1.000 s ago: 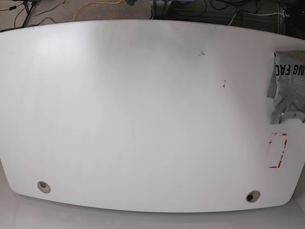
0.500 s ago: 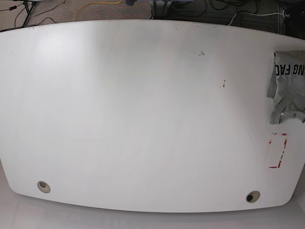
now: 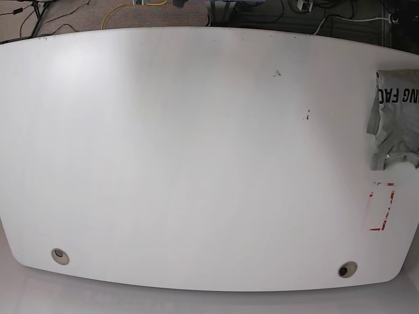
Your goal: Layout the t-shirt on the table in an organized manner, then fold the t-shirt properly
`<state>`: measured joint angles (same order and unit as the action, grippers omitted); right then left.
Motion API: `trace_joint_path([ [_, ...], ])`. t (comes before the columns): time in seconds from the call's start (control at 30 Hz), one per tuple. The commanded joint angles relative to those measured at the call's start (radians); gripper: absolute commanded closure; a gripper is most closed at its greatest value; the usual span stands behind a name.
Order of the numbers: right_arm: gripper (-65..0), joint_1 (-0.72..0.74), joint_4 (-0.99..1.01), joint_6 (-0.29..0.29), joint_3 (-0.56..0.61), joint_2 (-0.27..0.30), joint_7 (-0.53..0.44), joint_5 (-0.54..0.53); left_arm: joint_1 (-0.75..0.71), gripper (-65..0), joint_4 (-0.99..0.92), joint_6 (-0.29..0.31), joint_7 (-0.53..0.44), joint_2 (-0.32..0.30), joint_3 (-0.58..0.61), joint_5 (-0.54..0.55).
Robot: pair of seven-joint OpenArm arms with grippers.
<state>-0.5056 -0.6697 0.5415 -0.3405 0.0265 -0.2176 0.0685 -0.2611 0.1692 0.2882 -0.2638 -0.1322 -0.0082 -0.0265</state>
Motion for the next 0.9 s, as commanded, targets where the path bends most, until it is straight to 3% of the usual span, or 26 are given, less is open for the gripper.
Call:
trace_joint_path([
  [0.0,-6.8,0.023,0.058,-0.01,-0.002,0.023,-0.01,0.03,0.029,-10.0,-0.04,0.006,0.031,-0.004,0.001,0.0],
  [0.4,-7.1,0.138,0.216,-0.103,-0.002,0.029,-0.01,0.09,0.092,-10.7,-0.052,0.006,0.108,-0.004,0.001,0.0],
  [0.87,-7.1,0.189,0.278,-0.107,-0.002,0.025,-0.01,0.092,0.115,-10.7,-0.053,0.006,0.108,-0.001,0.001,-0.002],
])
